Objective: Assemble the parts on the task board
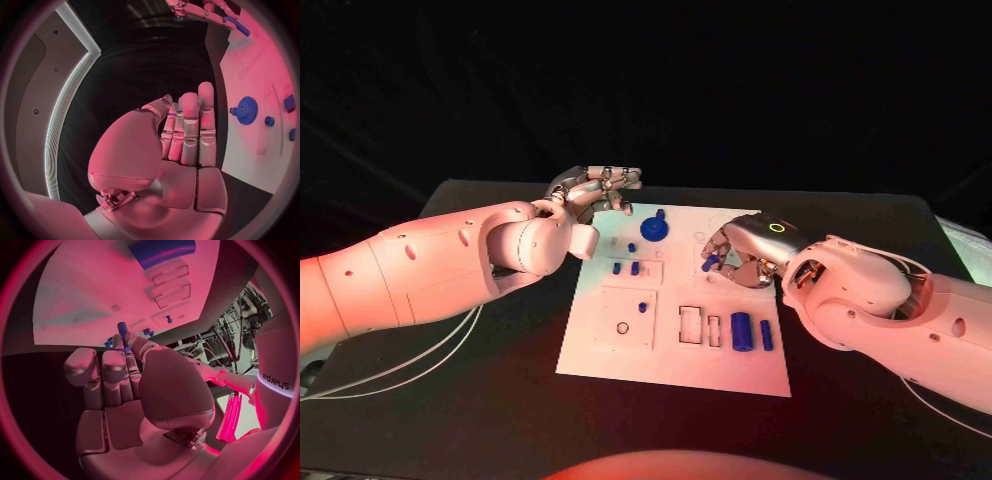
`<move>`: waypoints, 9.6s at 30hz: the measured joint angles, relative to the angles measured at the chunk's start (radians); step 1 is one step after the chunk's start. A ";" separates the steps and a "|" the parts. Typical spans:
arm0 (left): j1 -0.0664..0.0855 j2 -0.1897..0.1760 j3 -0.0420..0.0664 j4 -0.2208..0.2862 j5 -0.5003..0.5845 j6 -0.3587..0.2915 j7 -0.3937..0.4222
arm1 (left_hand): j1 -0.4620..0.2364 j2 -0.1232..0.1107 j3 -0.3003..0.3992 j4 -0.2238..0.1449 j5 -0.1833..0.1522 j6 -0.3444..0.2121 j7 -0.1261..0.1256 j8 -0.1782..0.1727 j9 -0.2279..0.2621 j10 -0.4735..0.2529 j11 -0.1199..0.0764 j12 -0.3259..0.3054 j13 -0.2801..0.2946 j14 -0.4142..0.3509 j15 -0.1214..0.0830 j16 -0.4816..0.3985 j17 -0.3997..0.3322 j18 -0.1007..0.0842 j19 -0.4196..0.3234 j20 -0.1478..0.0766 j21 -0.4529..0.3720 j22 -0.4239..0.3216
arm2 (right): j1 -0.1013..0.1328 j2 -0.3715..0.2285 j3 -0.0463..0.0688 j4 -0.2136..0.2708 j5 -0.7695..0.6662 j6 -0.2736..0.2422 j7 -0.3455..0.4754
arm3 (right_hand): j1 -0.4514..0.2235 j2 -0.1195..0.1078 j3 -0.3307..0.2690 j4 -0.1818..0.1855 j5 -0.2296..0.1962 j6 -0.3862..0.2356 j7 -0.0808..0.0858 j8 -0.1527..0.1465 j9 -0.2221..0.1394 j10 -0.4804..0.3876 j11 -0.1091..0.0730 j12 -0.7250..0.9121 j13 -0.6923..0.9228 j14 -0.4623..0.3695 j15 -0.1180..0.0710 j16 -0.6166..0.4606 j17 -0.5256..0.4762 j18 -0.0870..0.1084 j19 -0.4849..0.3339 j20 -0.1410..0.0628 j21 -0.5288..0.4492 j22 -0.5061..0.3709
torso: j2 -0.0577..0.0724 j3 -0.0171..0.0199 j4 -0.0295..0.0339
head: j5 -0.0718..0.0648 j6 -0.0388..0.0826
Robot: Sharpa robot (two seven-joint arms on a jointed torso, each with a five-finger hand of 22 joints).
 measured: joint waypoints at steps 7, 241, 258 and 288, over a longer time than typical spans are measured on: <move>0.000 0.002 0.000 -0.011 0.000 0.000 -0.002 | 0.000 0.000 0.000 0.000 0.000 0.000 0.000 0.000 0.000 0.000 0.000 0.000 0.000 0.000 0.000 0.000 0.000 0.000 0.000 0.000 0.000 0.000 | 0.006 0.020 0.002 0.052 0.134 -0.006 0.026 | -0.001 0.000 0.004 0.003 0.010 -0.007 0.007 0.000 0.005 -0.005 0.007 -0.013 -0.003 0.000 0.000 -0.007 -0.007 0.000 0.000 0.000 0.000 -0.006 | 0.000 0.0009 -0.0001 | 0.002 0.002; -0.033 -0.001 -0.006 -0.020 0.000 0.023 -0.021 | -0.004 0.004 -0.003 -0.003 0.000 -0.004 0.004 0.004 0.000 -0.007 0.000 0.007 0.001 -0.004 0.004 0.000 -0.004 0.000 0.000 0.000 -0.009 -0.005 | -0.106 -0.131 -0.043 0.179 0.368 -0.040 -0.331 | -0.122 0.089 -0.534 0.278 0.346 -0.056 -0.025 0.118 0.038 0.083 -0.049 0.699 0.862 0.002 -0.041 0.248 0.284 -0.031 0.082 -0.036 0.177 0.270 | -0.031 0.0020 -0.0255 | -0.059 -0.005; -0.033 0.000 -0.006 -0.020 0.000 0.024 -0.021 | -0.004 0.004 -0.006 -0.006 0.000 -0.007 0.007 0.004 0.000 -0.016 0.002 0.013 0.003 -0.004 0.004 0.000 -0.006 0.000 0.000 0.000 -0.014 -0.008 | -0.111 -0.024 -0.042 0.131 0.443 -0.013 -0.325 | -0.170 0.141 -0.572 0.280 0.307 -0.039 -0.039 0.135 0.086 0.107 -0.057 0.711 0.897 0.002 -0.048 0.252 0.286 -0.031 0.082 -0.036 0.182 0.272 | -0.031 0.0002 -0.0227 | -0.058 -0.004; -0.033 0.002 -0.006 -0.020 0.000 0.027 -0.023 | -0.004 0.004 -0.005 -0.005 0.000 -0.007 0.007 0.004 0.000 -0.016 0.002 0.013 0.002 -0.004 0.004 0.000 -0.006 0.000 0.000 0.000 -0.014 -0.008 | -0.119 -0.003 -0.042 0.113 0.401 -0.022 -0.324 | -0.276 0.122 -0.722 0.251 0.048 -0.048 -0.030 0.115 0.136 0.066 -0.050 0.579 0.836 0.002 -0.048 0.248 0.271 -0.031 0.082 -0.036 0.177 0.254 | -0.031 0.0012 -0.0228 | -0.058 -0.007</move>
